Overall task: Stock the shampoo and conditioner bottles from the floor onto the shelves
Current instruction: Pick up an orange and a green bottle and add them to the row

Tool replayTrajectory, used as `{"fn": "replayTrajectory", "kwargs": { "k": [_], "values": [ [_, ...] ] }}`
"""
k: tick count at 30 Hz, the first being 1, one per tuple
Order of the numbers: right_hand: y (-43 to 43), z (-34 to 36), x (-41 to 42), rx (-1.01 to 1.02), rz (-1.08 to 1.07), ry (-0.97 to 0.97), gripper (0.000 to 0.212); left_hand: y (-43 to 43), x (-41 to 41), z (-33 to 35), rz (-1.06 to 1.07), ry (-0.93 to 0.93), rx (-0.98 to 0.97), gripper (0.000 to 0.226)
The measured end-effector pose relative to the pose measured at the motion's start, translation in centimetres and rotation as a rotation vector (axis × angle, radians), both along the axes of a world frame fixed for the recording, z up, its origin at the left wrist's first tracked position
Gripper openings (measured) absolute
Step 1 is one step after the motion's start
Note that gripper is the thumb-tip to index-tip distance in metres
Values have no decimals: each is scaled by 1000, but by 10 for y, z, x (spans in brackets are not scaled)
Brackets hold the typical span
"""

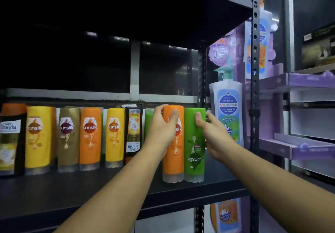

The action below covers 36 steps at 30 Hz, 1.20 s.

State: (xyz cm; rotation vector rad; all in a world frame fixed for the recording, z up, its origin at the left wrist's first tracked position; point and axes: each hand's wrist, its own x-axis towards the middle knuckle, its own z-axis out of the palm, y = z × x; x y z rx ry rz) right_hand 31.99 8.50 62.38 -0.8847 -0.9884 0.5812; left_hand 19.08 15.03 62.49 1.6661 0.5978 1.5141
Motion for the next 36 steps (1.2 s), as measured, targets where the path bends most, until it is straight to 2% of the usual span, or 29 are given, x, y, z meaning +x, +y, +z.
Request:
{"fn": "replayTrajectory", "kwargs": {
  "k": [5,9,11,13,15,17,25,36],
  "values": [
    [6,-4,9,-46,16,-109,29,8,0,-10,0,25,-3,42],
    [6,-23,23,-190,62,-259,30,12,-8,-17,-44,116,40,55],
    [4,-44,33,-283,99,-349,35,15,-17,-25,-78,223,50,65],
    [0,-64,39,-348,104,-448,49,16,-27,-37,-115,371,92,70],
    [1,-78,43,-355,69,-491,61,17,-35,-50,-133,526,128,76],
    [3,-85,45,-326,32,-484,63,19,-39,-61,-127,622,133,83],
    [14,-86,57,-287,-93,-500,58,27,-18,-64,-34,637,151,80],
    [56,-82,134,-388,-298,-441,54,68,87,-52,87,657,99,72]
  ]
}}
